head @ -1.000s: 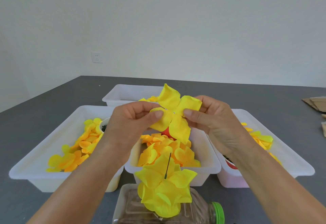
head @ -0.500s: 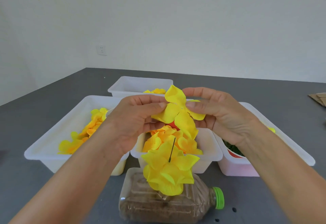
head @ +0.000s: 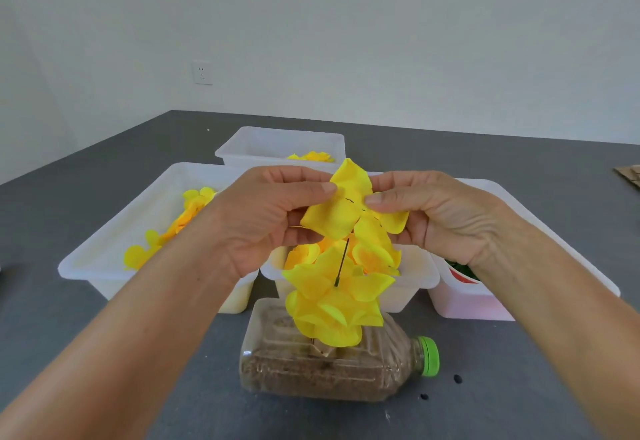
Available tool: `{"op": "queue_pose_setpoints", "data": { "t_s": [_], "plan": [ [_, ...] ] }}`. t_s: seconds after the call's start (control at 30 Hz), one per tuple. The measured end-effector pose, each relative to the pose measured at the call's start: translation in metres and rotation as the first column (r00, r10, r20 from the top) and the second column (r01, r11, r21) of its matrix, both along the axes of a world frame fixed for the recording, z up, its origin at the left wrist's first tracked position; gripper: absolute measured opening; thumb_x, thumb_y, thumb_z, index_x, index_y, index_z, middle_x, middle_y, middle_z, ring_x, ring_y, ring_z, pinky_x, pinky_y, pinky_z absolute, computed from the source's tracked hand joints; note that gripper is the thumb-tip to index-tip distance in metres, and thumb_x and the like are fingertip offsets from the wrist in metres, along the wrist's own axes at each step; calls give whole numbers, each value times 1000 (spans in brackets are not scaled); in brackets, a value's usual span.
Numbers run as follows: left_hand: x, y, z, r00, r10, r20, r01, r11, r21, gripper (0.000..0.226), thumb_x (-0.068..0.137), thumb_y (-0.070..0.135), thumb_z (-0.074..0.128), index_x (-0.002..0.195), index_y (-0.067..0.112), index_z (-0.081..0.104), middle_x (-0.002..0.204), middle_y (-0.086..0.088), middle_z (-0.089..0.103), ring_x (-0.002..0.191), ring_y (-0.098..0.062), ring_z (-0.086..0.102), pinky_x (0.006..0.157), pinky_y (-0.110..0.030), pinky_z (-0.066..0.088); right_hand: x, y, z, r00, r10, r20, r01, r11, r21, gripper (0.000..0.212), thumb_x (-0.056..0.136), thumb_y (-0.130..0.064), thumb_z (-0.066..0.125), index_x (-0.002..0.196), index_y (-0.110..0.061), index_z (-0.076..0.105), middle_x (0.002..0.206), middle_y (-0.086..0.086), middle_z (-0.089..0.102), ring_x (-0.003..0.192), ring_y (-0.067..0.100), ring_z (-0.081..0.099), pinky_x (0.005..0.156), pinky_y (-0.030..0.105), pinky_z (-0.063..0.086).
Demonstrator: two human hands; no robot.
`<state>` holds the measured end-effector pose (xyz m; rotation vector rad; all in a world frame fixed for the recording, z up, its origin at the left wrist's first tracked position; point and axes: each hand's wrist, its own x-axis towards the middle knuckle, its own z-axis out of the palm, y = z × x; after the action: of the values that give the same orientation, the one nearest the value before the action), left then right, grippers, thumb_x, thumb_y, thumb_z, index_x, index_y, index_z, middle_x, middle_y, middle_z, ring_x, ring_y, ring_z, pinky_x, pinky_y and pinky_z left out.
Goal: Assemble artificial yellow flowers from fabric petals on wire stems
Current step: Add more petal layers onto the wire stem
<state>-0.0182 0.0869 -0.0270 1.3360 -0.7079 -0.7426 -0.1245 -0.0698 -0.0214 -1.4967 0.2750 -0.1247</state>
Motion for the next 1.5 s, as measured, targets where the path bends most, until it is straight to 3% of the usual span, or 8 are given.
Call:
{"op": "queue_pose_setpoints", "data": {
  "t_s": [0.17,0.5,0.83,0.9,1.03,1.2,1.37,1.5],
  "plan": [
    [1,3,-4,1000,-18,25,16,999,44,30,59,19,67,88,11,71,79,-8,72,67,-18,68,69,-36,57,1,1,-2,999,44,-9,-43,998,49,23,56,-7,66,79,-10,72,79,10,71,65,18,68,63,32,58],
    [2,8,-12,999,-42,19,40,994,101,35,56,18,70,89,10,71,83,-9,73,71,-20,69,72,-36,57,4,0,-7,994,82,-79,-78,996,46,39,53,-9,70,92,-6,68,81,8,71,68,18,68,64,31,58],
    [5,1,-14,999,30,-14,-28,994,110,42,55,18,70,95,6,70,88,-13,73,75,-23,69,80,-43,54,12,-4,3,980,109,-168,-126,987,-95,31,53,-8,72,83,-11,70,80,5,70,68,16,66,64,29,57],
    [6,2,-17,999,30,-21,-27,992,126,45,52,20,72,95,7,70,88,-12,73,75,-22,69,78,-41,56,13,-4,1,981,103,-166,-121,987,-104,30,52,-8,72,82,-11,70,78,5,70,66,16,66,64,29,57],
    [3,2,-18,1000,1,-9,1,986,169,50,40,29,77,87,13,71,80,-5,73,66,-15,69,54,-25,54,15,-3,-4,976,108,-191,-133,984,-119,34,51,-9,72,85,-11,67,74,3,69,63,15,65,62,27,56],
    [0,0,-22,1000,-22,-21,26,981,195,54,44,22,77,96,12,70,83,-6,74,66,-17,70,52,-24,52,14,-4,-6,970,147,-191,-159,986,-49,37,51,-5,72,87,-9,67,78,6,70,65,16,67,58,28,57],
    [0,-1,-22,999,-39,-18,42,977,207,55,44,21,76,98,11,70,88,-9,74,72,-20,70,59,-29,55,13,-6,-7,960,197,-199,-209,977,-40,19,54,-7,70,70,-15,74,75,3,71,64,14,68,56,26,56],
    [2,0,-21,998,-36,-46,45,978,204,54,47,19,74,99,9,69,86,-10,74,68,-20,69,56,-28,55,13,-6,-8,960,190,-205,-201,979,-38,19,55,-7,71,72,-15,72,75,3,71,63,15,68,55,25,55]
  ]
}}
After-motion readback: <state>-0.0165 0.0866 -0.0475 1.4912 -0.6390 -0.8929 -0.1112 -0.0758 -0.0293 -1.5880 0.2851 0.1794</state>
